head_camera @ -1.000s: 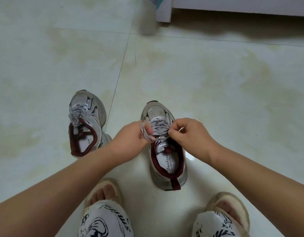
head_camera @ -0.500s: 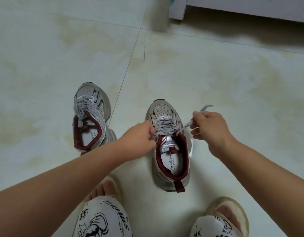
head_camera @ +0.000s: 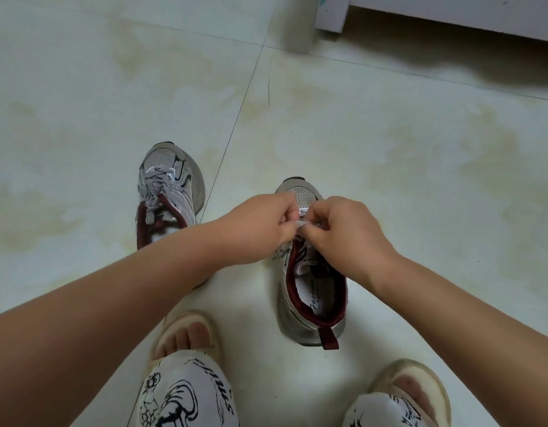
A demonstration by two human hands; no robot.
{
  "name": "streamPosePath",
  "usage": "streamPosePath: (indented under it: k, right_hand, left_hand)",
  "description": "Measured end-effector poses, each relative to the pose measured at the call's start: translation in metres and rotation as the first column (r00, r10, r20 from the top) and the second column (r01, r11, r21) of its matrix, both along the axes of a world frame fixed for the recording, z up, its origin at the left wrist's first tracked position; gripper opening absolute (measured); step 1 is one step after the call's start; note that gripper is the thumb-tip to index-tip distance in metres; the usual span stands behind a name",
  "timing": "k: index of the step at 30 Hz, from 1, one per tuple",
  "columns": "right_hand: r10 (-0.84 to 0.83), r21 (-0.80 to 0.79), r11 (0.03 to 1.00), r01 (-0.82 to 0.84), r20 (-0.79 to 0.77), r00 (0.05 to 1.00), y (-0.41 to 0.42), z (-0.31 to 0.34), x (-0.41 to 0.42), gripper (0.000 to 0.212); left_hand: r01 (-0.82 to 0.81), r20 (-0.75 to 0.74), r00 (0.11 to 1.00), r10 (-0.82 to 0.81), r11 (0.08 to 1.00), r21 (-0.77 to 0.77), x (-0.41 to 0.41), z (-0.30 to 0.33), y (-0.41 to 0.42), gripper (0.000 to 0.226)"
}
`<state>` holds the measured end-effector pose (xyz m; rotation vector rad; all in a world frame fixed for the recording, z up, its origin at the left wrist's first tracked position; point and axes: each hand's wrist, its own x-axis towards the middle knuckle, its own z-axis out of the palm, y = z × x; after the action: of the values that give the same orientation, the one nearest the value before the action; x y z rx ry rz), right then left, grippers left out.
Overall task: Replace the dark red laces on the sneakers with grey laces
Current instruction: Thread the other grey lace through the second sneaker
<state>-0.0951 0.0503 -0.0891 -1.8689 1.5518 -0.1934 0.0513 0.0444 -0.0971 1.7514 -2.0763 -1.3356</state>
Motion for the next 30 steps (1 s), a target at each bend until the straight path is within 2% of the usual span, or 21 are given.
streamPosePath:
  k: [5,7,9,12,16,18,20,21,24,27,30]
  right_hand:
    - [-0.113,0.015,0.994,0.112,0.063,0.992,-0.003,-0.002,-0.004,0.016]
    - [-0.135,0.042,0.990,0.131,0.114,0.984,-0.004,0.000,-0.005,0.019]
    - [-0.168,0.073,0.985,0.157,0.167,0.972,-0.006,0.000,-0.004,0.022]
    - [-0.241,0.104,0.969,0.222,0.234,0.942,-0.013,0.000,-0.002,0.024]
    - [-0.281,0.134,0.958,0.255,0.245,0.928,-0.017,0.000,-0.004,0.014]
    - [-0.293,0.103,0.955,0.277,0.201,0.935,-0.012,0.002,-0.005,0.023]
    - [-0.266,0.021,0.964,0.265,0.126,0.956,-0.005,0.005,-0.004,0.029]
    - [-0.251,0.029,0.968,0.249,0.108,0.962,-0.002,0.007,-0.003,0.032]
    - [-0.155,0.172,0.975,0.141,0.069,0.986,0.003,0.005,0.001,0.044]
    - [0.005,0.187,0.982,0.005,-0.050,0.999,0.005,-0.001,0.004,0.026]
    - [0.057,0.183,0.982,-0.042,-0.076,0.996,0.006,-0.004,0.003,0.016]
  left_hand:
    - [0.129,0.077,0.988,-0.134,0.989,0.073,0.004,0.000,0.002,0.027]
    - [0.128,0.058,0.989,-0.133,0.989,0.079,0.004,-0.002,0.005,0.024]
    - [0.067,-0.003,0.998,-0.066,0.995,0.079,0.005,-0.005,0.005,0.019]
    - [-0.006,-0.032,0.999,0.009,0.997,0.079,0.008,-0.012,0.004,0.027]
    - [-0.181,-0.228,0.937,0.264,0.927,0.330,0.016,-0.012,0.004,0.017]
    - [-0.204,-0.280,0.902,0.329,0.896,0.394,0.019,-0.011,0.006,0.016]
    - [-0.226,-0.297,0.880,0.372,0.875,0.427,0.021,-0.012,0.008,0.018]
    - [-0.237,-0.292,0.874,0.389,0.865,0.442,0.021,-0.013,0.010,0.021]
    - [-0.251,-0.308,0.848,0.432,0.838,0.484,0.017,-0.018,0.017,0.023]
    - [-0.260,-0.337,0.831,0.443,0.845,0.468,0.014,-0.020,0.019,0.019]
    - [-0.263,-0.323,0.853,0.409,0.873,0.410,0.013,-0.022,0.018,0.017]
